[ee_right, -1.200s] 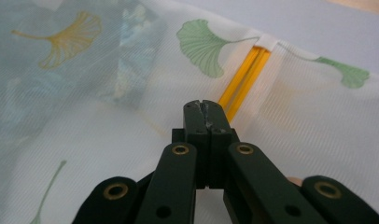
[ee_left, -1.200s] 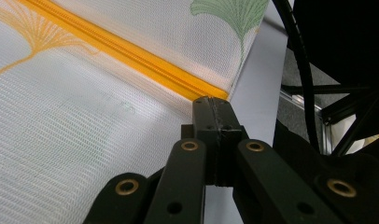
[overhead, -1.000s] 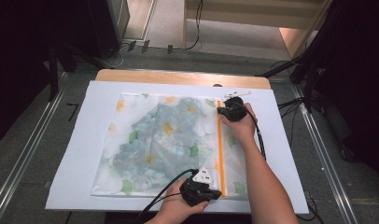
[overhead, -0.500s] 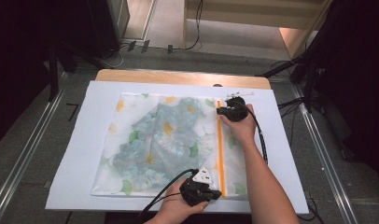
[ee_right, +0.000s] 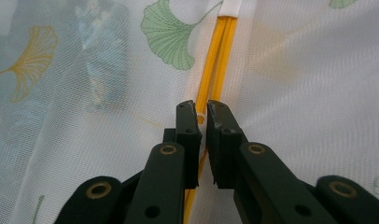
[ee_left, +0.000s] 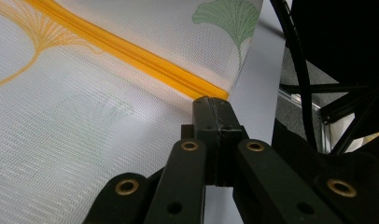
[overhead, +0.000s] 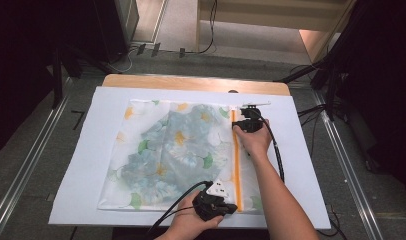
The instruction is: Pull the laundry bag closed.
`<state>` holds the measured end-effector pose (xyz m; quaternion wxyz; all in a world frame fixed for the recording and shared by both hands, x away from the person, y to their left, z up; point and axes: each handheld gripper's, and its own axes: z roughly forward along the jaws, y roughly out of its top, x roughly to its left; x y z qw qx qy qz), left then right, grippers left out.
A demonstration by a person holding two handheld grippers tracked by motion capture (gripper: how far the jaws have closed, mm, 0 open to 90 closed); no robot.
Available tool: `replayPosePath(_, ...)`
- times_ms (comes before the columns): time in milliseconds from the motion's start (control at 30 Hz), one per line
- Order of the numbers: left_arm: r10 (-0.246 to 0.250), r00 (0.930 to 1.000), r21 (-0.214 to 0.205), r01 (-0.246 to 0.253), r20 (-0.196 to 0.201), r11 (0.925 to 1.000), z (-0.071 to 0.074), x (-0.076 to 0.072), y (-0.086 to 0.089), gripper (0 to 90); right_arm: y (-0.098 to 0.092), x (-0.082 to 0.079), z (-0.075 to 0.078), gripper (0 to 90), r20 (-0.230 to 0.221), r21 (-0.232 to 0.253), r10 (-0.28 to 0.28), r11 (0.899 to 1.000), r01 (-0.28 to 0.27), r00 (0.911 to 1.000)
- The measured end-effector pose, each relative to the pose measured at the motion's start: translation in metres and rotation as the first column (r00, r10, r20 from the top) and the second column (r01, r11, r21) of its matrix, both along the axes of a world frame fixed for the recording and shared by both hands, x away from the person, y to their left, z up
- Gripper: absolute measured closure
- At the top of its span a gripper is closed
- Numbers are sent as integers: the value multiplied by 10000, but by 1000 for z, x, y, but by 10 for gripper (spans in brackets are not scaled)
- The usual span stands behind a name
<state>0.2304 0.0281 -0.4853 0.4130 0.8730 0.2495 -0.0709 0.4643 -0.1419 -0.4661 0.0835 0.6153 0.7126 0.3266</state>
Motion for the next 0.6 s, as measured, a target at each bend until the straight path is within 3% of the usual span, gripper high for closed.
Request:
replayPosePath(233, -2, 10000, 24, 2, 8, 10000, 0, 0, 0, 900, -3, 2, -2, 900, 609, -274, 519, 9984, -504, 9968)
replayPosePath(333, -4, 10000, -9, 4, 4, 10000, 0, 0, 0, 900, -4, 5, -3, 900, 596, 17, 448, 9990, -450, 9972)
replayPosePath(600, -6, 10000, 2, 6, 4, 10000, 0, 0, 0, 900, -5, 4, 1, 900, 886, -222, 604, 9980, -587, 9942)
